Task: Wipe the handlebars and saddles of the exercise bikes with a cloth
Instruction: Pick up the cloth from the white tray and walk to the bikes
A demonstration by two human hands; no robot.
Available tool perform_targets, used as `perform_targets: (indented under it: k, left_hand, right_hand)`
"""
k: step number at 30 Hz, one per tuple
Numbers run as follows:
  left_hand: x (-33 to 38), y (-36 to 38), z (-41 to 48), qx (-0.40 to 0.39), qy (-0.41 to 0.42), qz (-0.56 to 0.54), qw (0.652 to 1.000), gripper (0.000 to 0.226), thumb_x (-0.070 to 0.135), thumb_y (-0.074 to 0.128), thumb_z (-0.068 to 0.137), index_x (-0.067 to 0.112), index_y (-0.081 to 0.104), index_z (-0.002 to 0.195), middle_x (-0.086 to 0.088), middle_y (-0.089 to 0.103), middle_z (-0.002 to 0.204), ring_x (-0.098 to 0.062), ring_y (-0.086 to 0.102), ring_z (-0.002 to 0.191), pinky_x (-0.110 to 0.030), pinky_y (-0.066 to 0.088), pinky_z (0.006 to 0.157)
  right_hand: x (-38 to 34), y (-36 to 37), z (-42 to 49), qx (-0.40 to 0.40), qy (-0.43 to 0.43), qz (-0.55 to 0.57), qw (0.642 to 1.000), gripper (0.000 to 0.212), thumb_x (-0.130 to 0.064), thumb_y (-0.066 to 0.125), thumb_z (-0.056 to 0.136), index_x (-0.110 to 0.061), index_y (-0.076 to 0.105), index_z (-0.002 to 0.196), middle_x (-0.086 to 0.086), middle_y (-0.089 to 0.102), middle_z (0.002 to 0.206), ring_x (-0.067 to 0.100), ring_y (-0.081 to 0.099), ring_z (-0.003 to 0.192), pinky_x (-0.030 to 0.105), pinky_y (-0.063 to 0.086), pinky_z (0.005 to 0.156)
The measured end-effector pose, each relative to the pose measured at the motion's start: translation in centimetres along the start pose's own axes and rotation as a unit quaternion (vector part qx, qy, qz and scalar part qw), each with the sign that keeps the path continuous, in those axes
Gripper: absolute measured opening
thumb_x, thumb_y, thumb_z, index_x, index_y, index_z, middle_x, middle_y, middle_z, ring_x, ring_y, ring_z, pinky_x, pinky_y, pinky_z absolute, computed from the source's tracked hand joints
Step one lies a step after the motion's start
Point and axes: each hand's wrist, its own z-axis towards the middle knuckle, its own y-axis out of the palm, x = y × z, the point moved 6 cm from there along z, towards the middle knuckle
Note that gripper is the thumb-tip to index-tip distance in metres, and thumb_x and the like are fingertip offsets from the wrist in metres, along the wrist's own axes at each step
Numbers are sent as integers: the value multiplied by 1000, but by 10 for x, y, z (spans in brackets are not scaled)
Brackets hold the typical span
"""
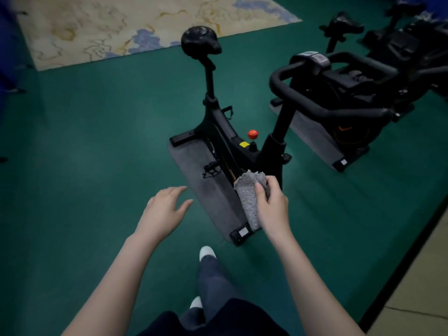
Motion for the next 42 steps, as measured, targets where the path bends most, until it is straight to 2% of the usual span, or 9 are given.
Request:
perform_targets:
  k: [6,11,17,22,27,30,33,37,42]
  left_hand:
    - [-21,-18,56,-2,-26,-4,1000,47,39,49,96,16,48,137,-1,51,139,-20,42,130,-40,34,108]
    - [-27,-37,108,1,-31,8,999,47,39,50,96,16,48,137,-1,52,137,-20,43,129,-40,34,108]
    - [-46,-57,161,-9,-36,26,999,49,41,47,97,17,44,139,0,49,140,-18,40,132,-37,32,109]
    - [-75,-77,209,-16,-29,27,999,49,40,49,96,17,45,139,0,48,142,-19,40,132,-36,32,109]
    - [-114,-108,270,-41,19,44,998,50,39,50,96,16,44,140,-1,48,142,-19,41,132,-35,32,109]
    - [-133,-130,306,-58,69,72,993,51,41,49,96,17,44,141,1,47,143,-19,41,132,-35,33,109]
    - [-146,-152,343,-80,122,103,984,52,42,48,96,18,43,141,1,46,143,-18,42,131,-34,33,107]
    - [-141,-167,384,-105,194,126,967,50,40,50,96,15,47,139,0,48,142,-19,43,130,-33,32,106]
    - [-115,-153,418,-152,270,134,941,51,43,47,96,16,46,139,1,47,143,-17,41,132,-30,29,108]
  right_hand:
    - [-4,43,66,-39,2,3,999,12,-22,45,99,-11,48,95,-6,51,75,16,46,68,30,34,64]
    - [-11,74,125,-65,2,24,998,12,-22,45,99,-11,49,96,-10,50,72,10,43,63,29,33,62]
    - [-25,109,179,-75,13,23,997,14,-22,46,98,-21,43,85,-12,48,68,3,42,59,22,32,54]
    - [-32,143,213,-92,65,40,993,16,-27,48,98,-21,49,83,-6,56,69,4,48,54,17,35,49]
    - [-46,176,241,-28,116,54,991,16,-28,51,96,-14,52,89,10,63,81,23,58,67,26,42,54]
    - [-57,190,250,29,146,53,987,13,-32,57,93,-19,55,91,1,65,82,15,63,72,21,47,59]
    - [-72,201,254,98,178,38,978,17,-33,67,86,-22,58,94,-6,66,88,9,63,79,26,51,68]
    - [-89,200,255,178,197,10,964,12,-31,67,87,-24,58,92,-11,63,85,6,61,77,25,48,67]
    - [-85,184,250,259,226,-2,939,10,-26,66,88,-29,57,86,-13,61,80,-11,56,69,4,40,56]
